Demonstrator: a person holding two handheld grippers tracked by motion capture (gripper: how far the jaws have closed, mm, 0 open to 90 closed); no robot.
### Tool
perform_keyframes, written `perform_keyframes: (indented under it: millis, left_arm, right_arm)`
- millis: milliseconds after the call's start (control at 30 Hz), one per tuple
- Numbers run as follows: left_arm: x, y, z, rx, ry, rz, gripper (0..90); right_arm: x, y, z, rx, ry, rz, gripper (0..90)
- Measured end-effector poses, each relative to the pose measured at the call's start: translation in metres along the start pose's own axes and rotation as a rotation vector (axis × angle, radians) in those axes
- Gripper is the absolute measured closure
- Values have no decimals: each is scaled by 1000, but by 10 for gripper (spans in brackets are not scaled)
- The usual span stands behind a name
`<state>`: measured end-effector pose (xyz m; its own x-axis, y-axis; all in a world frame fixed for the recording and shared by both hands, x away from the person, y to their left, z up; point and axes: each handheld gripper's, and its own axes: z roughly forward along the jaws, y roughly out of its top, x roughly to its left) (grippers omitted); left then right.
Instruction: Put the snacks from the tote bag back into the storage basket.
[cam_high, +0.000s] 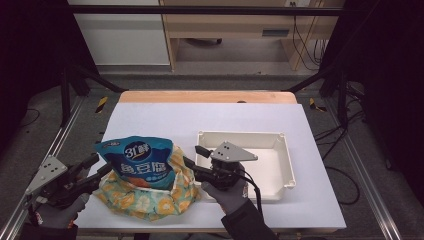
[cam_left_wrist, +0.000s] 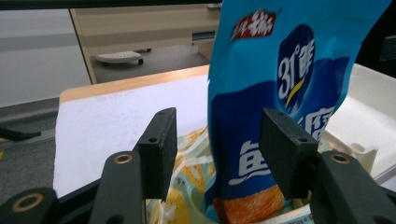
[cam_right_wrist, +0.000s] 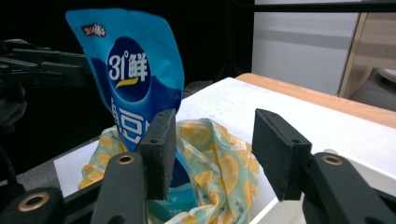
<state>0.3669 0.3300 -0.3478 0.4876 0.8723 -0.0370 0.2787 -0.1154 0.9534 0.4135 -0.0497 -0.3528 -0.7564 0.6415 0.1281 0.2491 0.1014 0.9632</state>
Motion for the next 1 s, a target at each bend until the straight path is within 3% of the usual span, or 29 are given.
perform_keyframes:
  millis: [400, 733, 1000]
  left_arm:
    - [-7, 15, 4, -33, -2, 15, 486]
    - [-4, 18, 10, -24, 7, 8, 621]
    - [-2, 18, 12, -28, 9, -5, 690]
  right_arm:
    - [6, 18, 8, -27, 30, -16, 537]
    - [12, 23, 35, 5, 52, -13, 602]
    - [14, 22, 44, 22, 54, -15, 653]
